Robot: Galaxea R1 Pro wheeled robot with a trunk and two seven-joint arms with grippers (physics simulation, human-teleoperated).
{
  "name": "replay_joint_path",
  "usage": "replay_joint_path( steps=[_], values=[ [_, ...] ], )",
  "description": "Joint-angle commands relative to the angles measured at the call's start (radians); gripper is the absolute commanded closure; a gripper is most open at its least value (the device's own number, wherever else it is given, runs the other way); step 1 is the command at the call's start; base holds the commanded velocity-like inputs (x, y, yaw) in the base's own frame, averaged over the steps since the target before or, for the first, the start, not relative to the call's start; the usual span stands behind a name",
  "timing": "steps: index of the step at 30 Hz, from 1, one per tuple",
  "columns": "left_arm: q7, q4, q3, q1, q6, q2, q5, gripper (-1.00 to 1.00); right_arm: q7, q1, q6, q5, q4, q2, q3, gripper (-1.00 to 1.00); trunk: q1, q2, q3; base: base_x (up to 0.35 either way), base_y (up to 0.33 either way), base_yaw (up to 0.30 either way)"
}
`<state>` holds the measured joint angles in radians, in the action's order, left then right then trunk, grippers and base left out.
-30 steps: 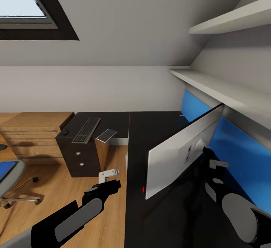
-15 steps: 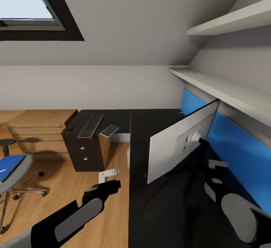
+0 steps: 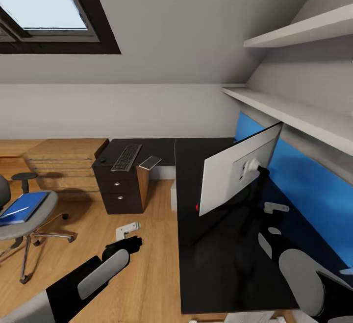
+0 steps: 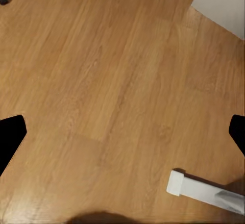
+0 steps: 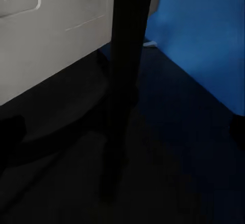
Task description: In the bedroom, organize the workspace by keeping the computer under the desk, ensuring the monitor is on the desk, placing the keyboard on the desk next to the monitor, placing the mouse on the desk next to the keyboard, moving the folder from the swivel chair onto the desk next to the mouse, stacking the notebook on top of the folder with the pen on top of the notebook, and positioning the swivel chair next to the desk.
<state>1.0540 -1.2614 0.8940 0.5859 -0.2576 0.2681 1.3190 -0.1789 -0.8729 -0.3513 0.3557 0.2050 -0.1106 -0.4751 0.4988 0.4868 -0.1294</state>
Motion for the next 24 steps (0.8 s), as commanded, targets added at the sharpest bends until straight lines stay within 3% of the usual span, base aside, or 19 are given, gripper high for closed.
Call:
replay_joint_path(
  steps=[1, 9, 15, 18, 20, 22, 24],
  values=[
    [0.005, 0.003, 0.000, 0.002, -0.006, 0.000, 0.001, -1.00, -0.004, -0.002, -0.004, 0.011, 0.000, 0.002, -0.006, -1.00, 0.000, 0.002, -0.002, -0.325, 0.171, -0.004],
    [0.007, 0.022, -0.009, 0.002, -0.005, -0.014, -0.001, -1.00, -0.005, -0.002, 0.000, 0.007, 0.010, 0.018, -0.006, -1.00, 0.000, 0.002, -0.002, -0.303, 0.191, 0.000],
    [0.011, 0.023, -0.008, 0.002, -0.003, -0.016, -0.004, -1.00, -0.027, -0.001, 0.028, 0.011, 0.078, 0.108, -0.006, -1.00, 0.000, 0.002, -0.002, -0.126, 0.080, 0.000],
    [0.012, 0.023, -0.006, 0.002, -0.001, -0.018, -0.005, -1.00, -0.068, 0.003, 0.156, 0.012, 0.172, 0.184, -0.006, -1.00, 0.000, 0.002, -0.002, -0.022, 0.014, 0.000],
    [0.012, 0.022, -0.005, 0.002, -0.001, -0.020, -0.006, -1.00, -0.076, 0.006, 0.205, 0.012, 0.214, 0.203, -0.005, -1.00, 0.000, 0.002, -0.002, -0.010, 0.006, 0.000],
    [0.012, 0.022, -0.005, 0.002, 0.000, -0.022, -0.006, -1.00, -0.086, 0.028, 0.316, 0.009, 0.332, 0.231, -0.005, -1.00, 0.000, 0.002, -0.002, -0.004, 0.003, 0.000],
    [0.012, 0.022, -0.005, 0.002, 0.000, -0.022, -0.006, -1.00, -0.088, 0.041, 0.353, 0.008, 0.378, 0.237, -0.004, -1.00, 0.000, 0.002, -0.002, -0.002, 0.001, 0.000]
  ],
)
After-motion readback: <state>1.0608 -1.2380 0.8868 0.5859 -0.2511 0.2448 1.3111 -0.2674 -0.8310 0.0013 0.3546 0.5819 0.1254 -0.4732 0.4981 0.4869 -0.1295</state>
